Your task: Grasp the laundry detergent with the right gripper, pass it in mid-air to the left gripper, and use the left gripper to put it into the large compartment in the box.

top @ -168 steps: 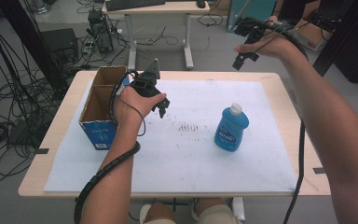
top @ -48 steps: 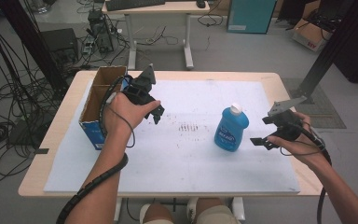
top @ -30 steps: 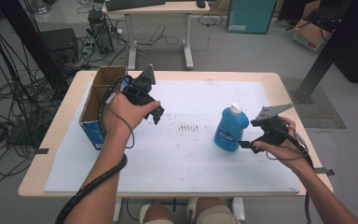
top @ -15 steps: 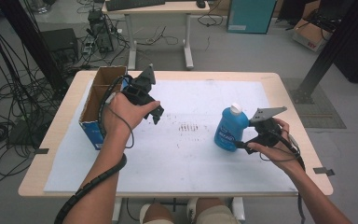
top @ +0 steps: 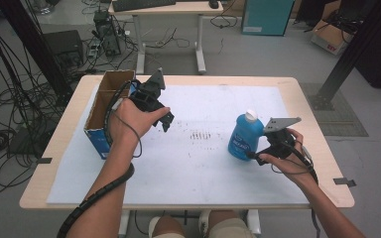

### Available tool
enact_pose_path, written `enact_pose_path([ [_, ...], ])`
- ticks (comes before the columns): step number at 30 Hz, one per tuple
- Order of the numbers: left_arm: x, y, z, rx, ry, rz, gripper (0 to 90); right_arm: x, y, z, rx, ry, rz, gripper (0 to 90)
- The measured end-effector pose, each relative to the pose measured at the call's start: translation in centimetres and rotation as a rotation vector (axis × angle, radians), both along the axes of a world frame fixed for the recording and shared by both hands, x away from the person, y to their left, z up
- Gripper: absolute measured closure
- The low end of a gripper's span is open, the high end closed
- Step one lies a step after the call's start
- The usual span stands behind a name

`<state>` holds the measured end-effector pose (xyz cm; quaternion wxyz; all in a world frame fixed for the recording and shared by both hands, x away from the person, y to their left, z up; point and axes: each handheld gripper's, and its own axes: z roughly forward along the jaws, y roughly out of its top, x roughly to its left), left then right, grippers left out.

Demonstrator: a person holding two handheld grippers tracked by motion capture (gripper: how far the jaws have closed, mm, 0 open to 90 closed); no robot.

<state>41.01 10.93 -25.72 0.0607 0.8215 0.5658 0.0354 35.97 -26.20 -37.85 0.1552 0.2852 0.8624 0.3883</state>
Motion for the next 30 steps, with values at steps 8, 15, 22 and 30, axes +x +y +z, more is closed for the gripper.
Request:
enact_pose_path([
  [8, -0.1, -0.1, 0.1, -0.002, -0.003, 0.001, 6.1, 0.0, 0.2, -0.4, 0.011, -0.008, -0.012, 2.5],
  [15, -0.1, -0.2, 0.2, 0.001, -0.003, -0.006, 6.1, 0.1, 0.2, -0.8, 0.016, -0.015, -0.017, 2.2],
  [22, 0.0, -0.2, 0.1, 0.001, -0.005, -0.004, 6.1, 0.3, 0.2, -1.1, 0.027, -0.030, -0.026, 2.2],
  [30, 0.0, -0.2, 0.2, 0.001, -0.003, -0.005, 6.1, 0.3, 0.3, -1.3, 0.034, -0.037, -0.033, 2.1],
])
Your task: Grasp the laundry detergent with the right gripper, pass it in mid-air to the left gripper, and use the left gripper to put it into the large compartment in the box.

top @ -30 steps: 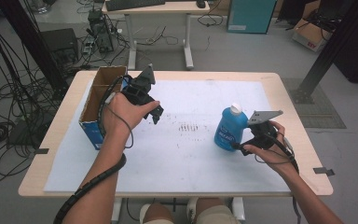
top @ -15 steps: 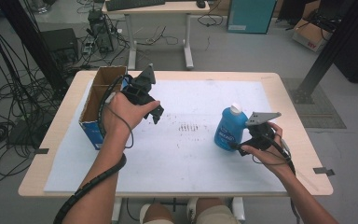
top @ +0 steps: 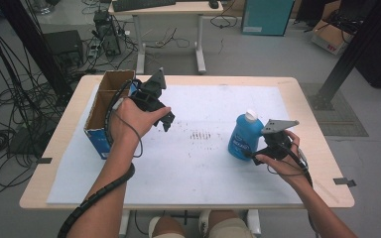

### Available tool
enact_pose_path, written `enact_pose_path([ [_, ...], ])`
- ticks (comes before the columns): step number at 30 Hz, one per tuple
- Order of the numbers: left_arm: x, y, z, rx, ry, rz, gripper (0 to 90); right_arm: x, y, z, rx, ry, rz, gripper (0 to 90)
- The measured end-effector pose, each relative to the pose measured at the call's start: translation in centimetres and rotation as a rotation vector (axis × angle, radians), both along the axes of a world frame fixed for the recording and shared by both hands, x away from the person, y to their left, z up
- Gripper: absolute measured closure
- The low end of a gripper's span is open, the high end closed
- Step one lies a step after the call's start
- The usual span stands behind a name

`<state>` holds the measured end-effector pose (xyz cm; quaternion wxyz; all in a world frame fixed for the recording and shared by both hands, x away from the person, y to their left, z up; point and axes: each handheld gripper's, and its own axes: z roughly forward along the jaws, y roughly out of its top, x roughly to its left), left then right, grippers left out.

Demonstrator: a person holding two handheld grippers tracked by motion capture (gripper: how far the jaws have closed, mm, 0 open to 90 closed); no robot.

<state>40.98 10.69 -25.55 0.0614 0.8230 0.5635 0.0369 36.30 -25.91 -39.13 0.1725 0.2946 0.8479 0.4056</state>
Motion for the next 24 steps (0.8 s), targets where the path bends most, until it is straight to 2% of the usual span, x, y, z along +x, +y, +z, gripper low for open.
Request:
enact_pose_path([
  [24, -0.04, -0.09, 0.09, 0.000, -0.004, -0.005, 6.1, 0.07, 0.40, -0.05, 0.021, -0.020, 0.006, 2.0],
])
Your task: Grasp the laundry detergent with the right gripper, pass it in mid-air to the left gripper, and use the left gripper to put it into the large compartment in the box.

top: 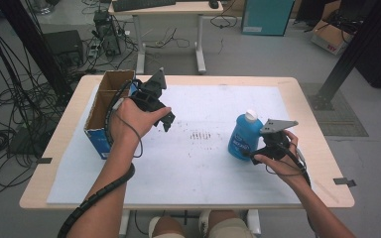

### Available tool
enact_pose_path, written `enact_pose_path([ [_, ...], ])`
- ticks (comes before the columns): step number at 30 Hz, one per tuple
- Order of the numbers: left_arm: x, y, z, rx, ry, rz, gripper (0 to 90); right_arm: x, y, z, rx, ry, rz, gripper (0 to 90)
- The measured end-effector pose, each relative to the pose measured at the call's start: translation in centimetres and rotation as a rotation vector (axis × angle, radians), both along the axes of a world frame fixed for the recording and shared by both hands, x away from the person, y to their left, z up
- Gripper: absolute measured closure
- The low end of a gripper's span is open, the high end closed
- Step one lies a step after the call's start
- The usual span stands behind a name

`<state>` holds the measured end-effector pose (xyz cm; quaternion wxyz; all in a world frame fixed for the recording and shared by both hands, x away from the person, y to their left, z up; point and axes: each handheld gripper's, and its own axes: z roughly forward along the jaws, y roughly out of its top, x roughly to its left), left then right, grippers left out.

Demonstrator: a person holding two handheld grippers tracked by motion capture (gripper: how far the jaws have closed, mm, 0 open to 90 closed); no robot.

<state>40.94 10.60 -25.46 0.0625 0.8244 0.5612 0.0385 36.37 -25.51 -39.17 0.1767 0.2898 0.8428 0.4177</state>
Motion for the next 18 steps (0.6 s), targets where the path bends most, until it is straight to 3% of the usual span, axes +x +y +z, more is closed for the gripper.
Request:
enact_pose_path([
  [18, -0.06, -0.38, 0.13, 0.004, -0.004, -0.007, 6.1, 0.07, 0.21, 0.07, 0.013, -0.009, -0.001, 1.9],
])
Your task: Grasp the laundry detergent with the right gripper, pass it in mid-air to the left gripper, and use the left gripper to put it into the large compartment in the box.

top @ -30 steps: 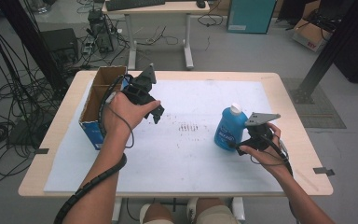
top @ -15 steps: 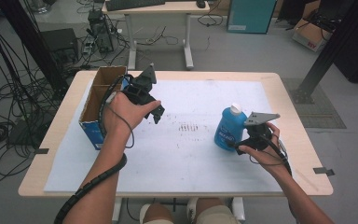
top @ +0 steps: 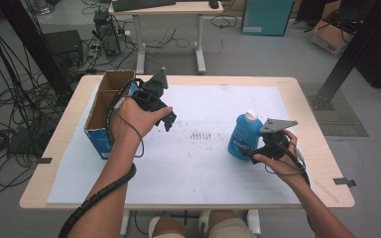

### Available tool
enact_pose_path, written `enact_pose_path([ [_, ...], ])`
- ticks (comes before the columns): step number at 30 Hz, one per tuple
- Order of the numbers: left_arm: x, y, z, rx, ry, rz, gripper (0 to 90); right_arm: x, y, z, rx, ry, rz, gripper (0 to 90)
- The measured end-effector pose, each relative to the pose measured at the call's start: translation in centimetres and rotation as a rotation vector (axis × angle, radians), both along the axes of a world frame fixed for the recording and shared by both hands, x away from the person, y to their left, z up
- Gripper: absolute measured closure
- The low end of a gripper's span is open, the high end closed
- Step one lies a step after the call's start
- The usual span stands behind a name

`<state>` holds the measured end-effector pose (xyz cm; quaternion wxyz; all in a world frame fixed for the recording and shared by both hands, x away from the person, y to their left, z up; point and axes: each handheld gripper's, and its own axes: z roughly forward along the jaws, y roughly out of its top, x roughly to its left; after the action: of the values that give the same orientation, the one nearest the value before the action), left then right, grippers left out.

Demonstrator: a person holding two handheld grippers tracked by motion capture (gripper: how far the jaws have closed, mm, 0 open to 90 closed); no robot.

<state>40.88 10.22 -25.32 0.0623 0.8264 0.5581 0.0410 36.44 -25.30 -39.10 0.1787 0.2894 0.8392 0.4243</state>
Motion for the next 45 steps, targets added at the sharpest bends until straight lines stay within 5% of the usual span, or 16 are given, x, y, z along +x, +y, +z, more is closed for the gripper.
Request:
enact_pose_path([
  [45, 0.02, -0.17, 0.09, -0.002, -0.007, -0.010, 6.1, 0.24, 0.19, -0.04, 0.011, -0.016, 0.001, 1.9],
])
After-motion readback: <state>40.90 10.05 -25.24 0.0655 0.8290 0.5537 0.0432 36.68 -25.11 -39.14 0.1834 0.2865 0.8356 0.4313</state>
